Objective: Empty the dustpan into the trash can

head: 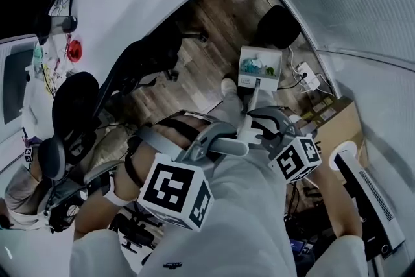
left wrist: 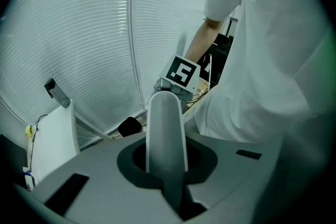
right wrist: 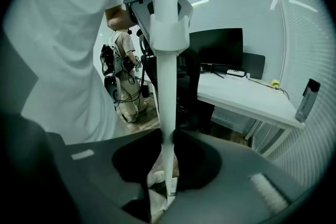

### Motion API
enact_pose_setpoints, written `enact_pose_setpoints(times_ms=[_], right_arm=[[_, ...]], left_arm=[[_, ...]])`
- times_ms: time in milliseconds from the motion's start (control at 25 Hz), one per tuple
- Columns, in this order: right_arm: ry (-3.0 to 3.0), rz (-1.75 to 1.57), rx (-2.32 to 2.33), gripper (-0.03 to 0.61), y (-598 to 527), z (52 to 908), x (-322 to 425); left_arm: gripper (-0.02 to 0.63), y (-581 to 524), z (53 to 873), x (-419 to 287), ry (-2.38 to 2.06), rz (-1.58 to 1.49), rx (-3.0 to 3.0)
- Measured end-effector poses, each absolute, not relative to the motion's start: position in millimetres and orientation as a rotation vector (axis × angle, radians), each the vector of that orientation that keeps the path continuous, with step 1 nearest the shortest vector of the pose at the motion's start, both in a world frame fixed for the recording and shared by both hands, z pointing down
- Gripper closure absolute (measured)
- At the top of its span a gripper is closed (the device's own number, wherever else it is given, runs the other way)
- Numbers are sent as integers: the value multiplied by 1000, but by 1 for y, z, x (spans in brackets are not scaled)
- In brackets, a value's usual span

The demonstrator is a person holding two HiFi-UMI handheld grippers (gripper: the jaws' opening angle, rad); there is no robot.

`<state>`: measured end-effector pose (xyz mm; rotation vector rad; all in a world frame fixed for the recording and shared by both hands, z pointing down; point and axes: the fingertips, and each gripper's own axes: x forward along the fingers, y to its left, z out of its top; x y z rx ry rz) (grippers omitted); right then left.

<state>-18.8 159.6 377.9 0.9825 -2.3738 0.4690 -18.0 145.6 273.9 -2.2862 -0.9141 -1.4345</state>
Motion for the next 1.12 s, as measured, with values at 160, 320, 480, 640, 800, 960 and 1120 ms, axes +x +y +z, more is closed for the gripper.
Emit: enact_pose_setpoints(times_ms=[160,320,480,640,800,960,1120], right_arm=[[-2361,438,975,492,161,359,-13],[-2350,428,980,492,159,342,-2],[-2335,407,975,492,156,327,12],[-2318,378,952,492,153,318,25],[-2296,356,912,492,151,313,39],[-2267,323,860,492,147,313,51],[-2240,313,817,492,138,318,65]], left_arm=[[584,148,253,-13,-886,-1411,-2275],[584,146,237,-3,-860,-1391,-2288],[584,143,222,8,-840,-1358,-2309],[584,141,214,17,-807,-1333,-2352],[584,138,210,27,-763,-1297,-2411],[584,132,211,34,-722,-1254,-2476],[584,122,218,43,-669,-1212,-2558]])
